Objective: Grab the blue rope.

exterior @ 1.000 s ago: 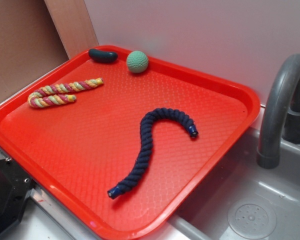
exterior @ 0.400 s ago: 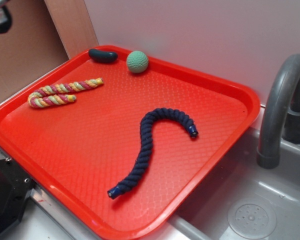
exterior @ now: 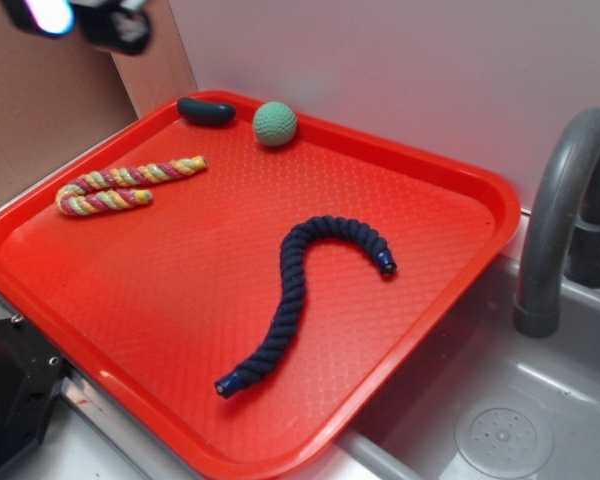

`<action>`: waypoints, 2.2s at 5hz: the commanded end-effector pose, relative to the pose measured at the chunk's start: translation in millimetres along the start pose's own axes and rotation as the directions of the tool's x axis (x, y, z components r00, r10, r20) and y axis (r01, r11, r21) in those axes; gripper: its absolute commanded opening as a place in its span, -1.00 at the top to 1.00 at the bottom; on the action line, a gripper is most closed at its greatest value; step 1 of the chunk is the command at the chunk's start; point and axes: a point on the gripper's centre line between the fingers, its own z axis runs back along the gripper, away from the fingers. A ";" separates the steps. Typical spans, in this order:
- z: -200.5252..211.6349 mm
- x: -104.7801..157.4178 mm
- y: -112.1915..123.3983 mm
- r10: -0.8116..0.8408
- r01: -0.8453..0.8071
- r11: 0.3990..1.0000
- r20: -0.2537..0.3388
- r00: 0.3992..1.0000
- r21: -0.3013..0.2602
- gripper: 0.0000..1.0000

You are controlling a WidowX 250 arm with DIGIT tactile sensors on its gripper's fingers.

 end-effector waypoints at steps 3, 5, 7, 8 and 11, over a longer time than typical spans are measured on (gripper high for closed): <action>-138.4 59.0 -25.6 -0.001 -0.002 0.999 -0.071 0.997 -0.053 -1.00; -155.7 44.2 -60.9 -0.104 0.100 0.992 -0.056 0.993 -0.071 -1.00; -176.7 42.6 -65.3 -0.105 0.103 0.994 -0.084 0.991 -0.027 -1.00; -191.4 46.3 -49.9 -0.089 0.091 0.996 -0.105 0.990 0.015 -1.00; -194.0 42.6 -47.4 -0.128 0.134 0.990 -0.099 0.987 0.055 1.00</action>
